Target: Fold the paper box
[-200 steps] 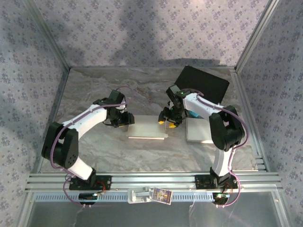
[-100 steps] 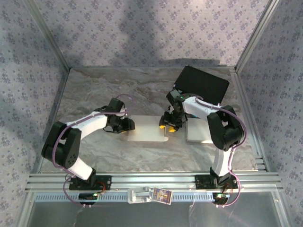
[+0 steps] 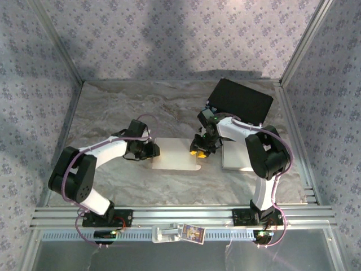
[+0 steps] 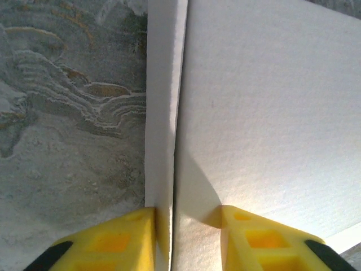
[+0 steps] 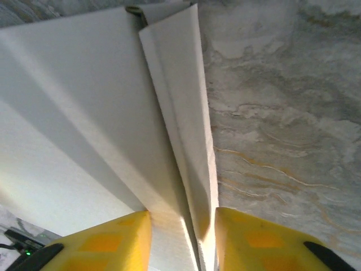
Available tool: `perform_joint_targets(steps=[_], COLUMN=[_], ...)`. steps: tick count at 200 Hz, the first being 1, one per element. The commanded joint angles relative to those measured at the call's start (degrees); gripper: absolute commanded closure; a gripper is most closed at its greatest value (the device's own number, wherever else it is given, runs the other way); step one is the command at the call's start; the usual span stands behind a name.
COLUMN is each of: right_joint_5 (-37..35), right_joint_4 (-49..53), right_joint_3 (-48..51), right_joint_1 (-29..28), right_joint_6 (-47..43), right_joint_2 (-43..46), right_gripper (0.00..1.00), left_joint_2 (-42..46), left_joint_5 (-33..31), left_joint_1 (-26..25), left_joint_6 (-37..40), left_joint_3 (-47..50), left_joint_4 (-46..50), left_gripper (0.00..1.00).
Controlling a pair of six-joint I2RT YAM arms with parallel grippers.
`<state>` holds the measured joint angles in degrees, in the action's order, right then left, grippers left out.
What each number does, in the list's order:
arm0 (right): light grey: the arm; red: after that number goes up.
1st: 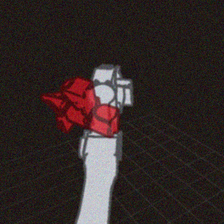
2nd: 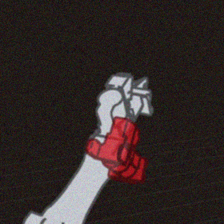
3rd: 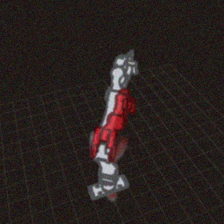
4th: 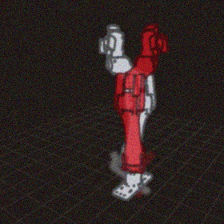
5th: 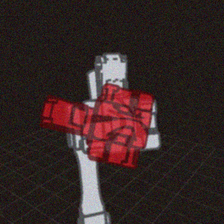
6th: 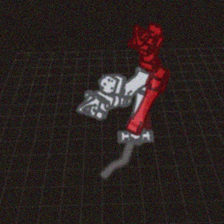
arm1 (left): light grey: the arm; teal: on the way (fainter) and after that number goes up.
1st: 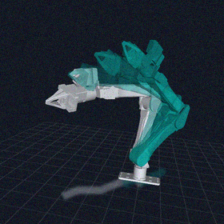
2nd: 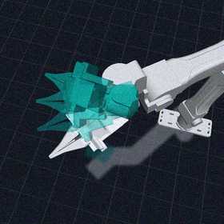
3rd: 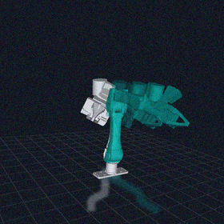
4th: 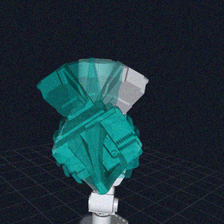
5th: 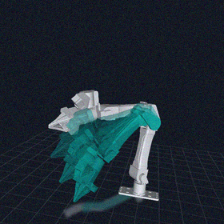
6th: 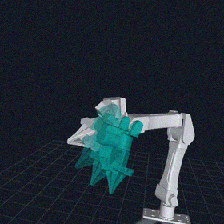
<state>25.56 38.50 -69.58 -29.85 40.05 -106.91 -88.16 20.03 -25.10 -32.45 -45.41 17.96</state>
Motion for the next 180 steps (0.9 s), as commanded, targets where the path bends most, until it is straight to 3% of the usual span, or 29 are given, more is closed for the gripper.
perform_joint_targets(steps=[1,35,58,105,180], right_joint_5=[-1.9,1.4,3.2,12.3,23.9], right_joint_4=[1.6,-1.6,-2.2,-10.0,-17.9], right_joint_3=[2.9,3.7,4.0,7.6,8.1], right_joint_1=[0.0,2.0,4.5,10.6,11.5], right_joint_6=[0.3,-0.9,-3.5,-8.7,-11.8], right_joint_2=[-1.7,0.7,2.7,5.0,1.1], right_gripper=[0.70,0.73,0.64,0.40,0.34], left_joint_2=[0.2,1.1,1.6,3.0,1.9], left_joint_5=[-0.6,1.7,3.4,5.2,9.4], left_joint_1=[0.1,0.8,1.7,3.8,9.6], left_joint_6=[-0.6,-1.6,-2.7,-3.6,-6.9], left_joint_3=[1.9,3.9,5.9,8.6,14.8], left_joint_4=[0.2,-3.4,-6.0,-8.0,-13.7], left_gripper=[0.72,0.84,0.89,0.92,0.94])
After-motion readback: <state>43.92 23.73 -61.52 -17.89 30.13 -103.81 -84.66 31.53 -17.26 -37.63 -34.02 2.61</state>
